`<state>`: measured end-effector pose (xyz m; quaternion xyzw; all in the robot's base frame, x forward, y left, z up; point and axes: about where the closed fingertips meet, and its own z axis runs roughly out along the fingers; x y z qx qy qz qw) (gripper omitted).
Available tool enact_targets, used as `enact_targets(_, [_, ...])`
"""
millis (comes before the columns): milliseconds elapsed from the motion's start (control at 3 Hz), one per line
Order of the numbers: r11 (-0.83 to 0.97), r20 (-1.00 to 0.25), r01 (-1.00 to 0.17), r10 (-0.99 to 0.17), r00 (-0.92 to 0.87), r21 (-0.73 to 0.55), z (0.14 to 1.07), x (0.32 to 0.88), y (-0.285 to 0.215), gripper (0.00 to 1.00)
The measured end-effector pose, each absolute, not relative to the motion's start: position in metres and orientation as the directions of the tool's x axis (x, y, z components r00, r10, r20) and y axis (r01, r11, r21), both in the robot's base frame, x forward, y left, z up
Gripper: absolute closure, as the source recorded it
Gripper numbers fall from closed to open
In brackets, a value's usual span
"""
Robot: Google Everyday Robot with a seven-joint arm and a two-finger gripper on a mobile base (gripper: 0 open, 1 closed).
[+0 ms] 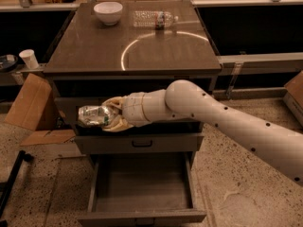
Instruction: Pick 7up can from bottom drawer and place on counter
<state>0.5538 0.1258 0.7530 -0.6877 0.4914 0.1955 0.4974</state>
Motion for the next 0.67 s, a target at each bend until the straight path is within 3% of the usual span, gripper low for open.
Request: enact_targets(667, [-0.019,-0.75,-0.863,-0.485,0.45,-0.505,0.7683,0.5643,0.1279,1.0])
